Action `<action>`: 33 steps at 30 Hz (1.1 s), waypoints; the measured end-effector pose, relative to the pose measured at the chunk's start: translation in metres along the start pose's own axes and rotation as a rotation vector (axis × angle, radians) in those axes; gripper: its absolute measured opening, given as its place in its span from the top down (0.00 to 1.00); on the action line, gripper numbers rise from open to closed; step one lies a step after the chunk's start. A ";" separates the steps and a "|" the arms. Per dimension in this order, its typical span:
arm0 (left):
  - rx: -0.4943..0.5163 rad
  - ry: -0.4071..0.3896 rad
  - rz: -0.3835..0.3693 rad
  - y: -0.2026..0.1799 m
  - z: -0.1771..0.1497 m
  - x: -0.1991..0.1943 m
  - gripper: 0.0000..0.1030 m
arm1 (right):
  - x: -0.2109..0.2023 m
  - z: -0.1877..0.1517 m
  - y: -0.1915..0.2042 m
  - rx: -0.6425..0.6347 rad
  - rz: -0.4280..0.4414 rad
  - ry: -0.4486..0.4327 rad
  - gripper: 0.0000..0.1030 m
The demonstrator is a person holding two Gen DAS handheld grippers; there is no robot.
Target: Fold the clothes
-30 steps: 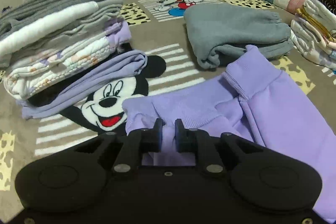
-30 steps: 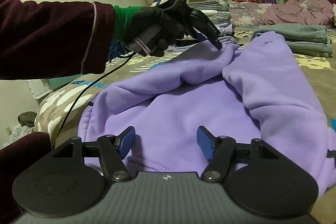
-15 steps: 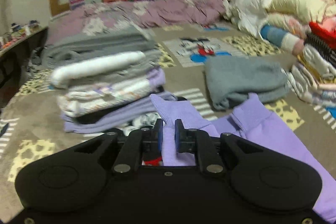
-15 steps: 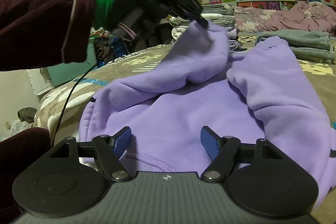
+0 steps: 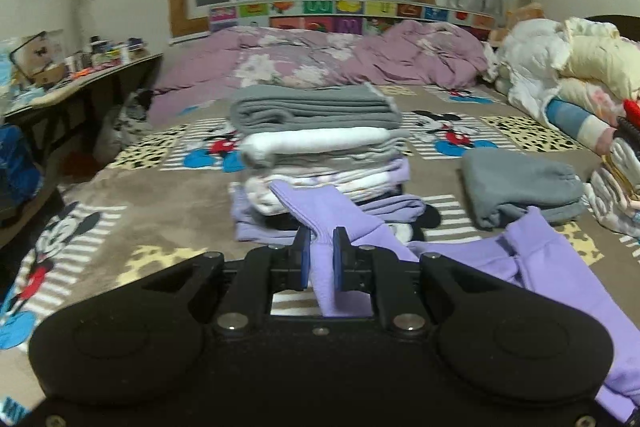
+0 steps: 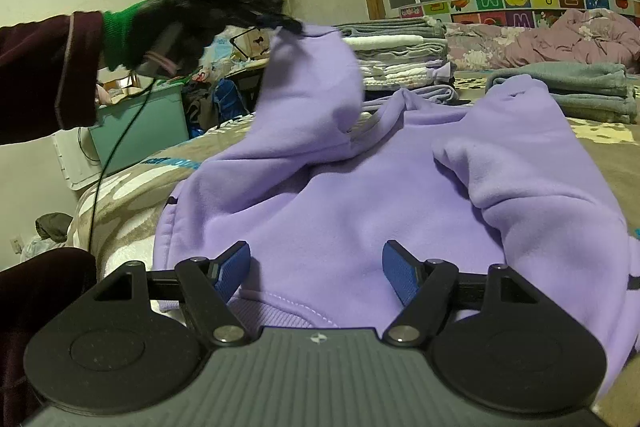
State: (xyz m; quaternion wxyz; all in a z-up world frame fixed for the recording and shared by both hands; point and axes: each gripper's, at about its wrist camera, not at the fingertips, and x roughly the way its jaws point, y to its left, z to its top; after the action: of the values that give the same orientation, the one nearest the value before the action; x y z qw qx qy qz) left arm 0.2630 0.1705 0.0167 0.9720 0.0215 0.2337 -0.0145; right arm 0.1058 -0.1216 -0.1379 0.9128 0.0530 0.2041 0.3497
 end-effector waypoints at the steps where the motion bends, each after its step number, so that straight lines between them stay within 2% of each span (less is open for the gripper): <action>1: -0.006 -0.002 0.008 0.005 -0.002 -0.004 0.91 | 0.000 0.000 0.000 0.000 0.000 -0.002 0.29; 22: -0.136 -0.010 0.181 0.103 -0.064 -0.083 0.91 | 0.003 -0.001 -0.002 -0.011 -0.005 -0.010 0.29; 33: -0.229 0.026 0.226 0.135 -0.117 -0.089 0.91 | 0.003 -0.001 -0.001 -0.025 -0.016 -0.005 0.29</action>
State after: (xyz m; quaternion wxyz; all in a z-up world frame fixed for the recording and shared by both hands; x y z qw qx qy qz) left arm 0.1359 0.3122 -0.0426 0.9605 -0.0630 0.2423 0.1217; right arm 0.1078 -0.1205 -0.1399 0.9166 0.0408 0.1979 0.3450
